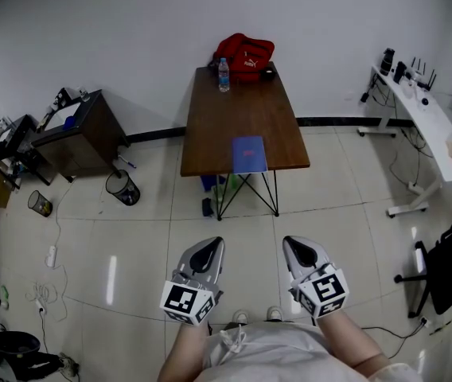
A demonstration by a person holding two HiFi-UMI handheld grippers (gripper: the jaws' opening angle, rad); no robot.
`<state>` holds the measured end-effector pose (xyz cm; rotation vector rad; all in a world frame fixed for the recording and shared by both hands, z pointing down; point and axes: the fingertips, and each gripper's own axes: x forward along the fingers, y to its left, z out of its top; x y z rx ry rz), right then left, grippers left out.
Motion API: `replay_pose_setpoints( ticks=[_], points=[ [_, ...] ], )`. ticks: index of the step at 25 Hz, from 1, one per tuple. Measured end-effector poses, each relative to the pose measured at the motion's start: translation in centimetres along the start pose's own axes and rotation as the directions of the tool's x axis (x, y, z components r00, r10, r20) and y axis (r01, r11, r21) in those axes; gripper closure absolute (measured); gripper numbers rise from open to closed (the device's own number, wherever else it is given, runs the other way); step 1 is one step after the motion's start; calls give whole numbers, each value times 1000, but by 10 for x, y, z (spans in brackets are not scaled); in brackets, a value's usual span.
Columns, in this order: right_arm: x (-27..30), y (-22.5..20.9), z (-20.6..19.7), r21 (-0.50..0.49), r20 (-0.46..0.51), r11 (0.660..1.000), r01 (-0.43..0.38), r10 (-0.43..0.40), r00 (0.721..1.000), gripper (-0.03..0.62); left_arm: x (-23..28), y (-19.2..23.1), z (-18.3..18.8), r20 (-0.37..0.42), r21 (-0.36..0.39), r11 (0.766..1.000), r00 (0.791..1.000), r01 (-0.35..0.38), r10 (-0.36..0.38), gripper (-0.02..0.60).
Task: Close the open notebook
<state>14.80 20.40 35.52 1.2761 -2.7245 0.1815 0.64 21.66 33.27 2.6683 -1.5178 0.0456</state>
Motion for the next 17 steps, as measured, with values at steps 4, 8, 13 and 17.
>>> replay_pose_setpoints(
  ticks=[4,8,13,17],
  points=[
    [-1,1,-2,2,-5,1000,0,0,1000,588,-1,-2,-2,1,-14,1000,1000,12,-12,575],
    [-1,3,0,-5,4,1000,-2,2,1000,588,-1,-2,-1,1,-8,1000,1000,13,-13,575],
    [-1,5,2,-3,3,1000,1,-1,1000,588,-1,0,-2,-4,-8,1000,1000,18,-18,575],
    [2,3,1,0,-3,1000,8,-8,1000,588,1,3,-4,-14,-12,1000,1000,24,-24,575]
  ],
)
